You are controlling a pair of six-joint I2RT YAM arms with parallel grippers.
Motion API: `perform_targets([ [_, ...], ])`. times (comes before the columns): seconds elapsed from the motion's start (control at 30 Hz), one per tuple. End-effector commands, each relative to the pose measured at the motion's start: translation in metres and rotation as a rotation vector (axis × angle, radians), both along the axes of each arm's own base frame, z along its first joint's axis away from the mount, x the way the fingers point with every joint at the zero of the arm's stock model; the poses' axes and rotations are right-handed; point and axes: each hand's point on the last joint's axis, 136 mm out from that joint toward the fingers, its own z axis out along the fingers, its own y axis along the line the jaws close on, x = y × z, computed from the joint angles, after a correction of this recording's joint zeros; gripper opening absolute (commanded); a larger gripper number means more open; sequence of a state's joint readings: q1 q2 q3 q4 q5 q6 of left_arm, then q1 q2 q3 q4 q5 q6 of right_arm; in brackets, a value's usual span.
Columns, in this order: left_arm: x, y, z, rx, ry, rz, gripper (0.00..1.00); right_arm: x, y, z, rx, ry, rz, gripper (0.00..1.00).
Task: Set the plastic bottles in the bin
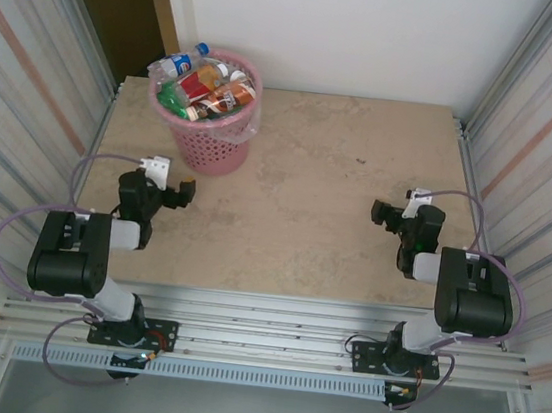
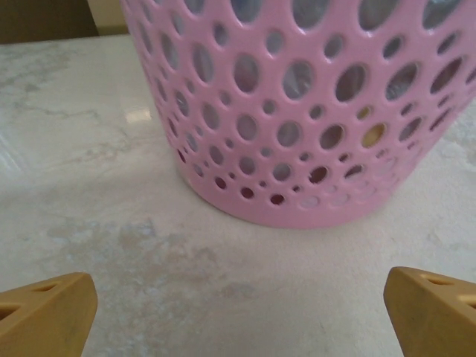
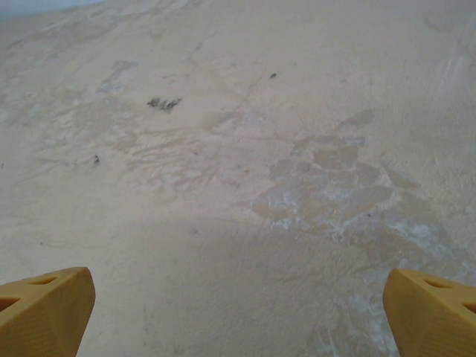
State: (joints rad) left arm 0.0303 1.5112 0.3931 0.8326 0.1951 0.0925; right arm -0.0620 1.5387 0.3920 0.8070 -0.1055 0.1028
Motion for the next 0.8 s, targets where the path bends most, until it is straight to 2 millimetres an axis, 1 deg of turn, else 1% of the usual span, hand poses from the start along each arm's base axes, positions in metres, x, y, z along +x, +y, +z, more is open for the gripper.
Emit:
perform_targets([
  [0.0,0.0035,0.0042,-0.0039,0.005,0.033,0.055,0.99,0.0049,-0.0099,0.0035,-0.042,-0.005,-0.048,0.98],
  [0.77,0.0035,0.0036,-0.0035,0.009,0.032,0.056,0.99,0.0048,-0.0097,0.0042,-0.046,-0.005,-0.049,0.98],
])
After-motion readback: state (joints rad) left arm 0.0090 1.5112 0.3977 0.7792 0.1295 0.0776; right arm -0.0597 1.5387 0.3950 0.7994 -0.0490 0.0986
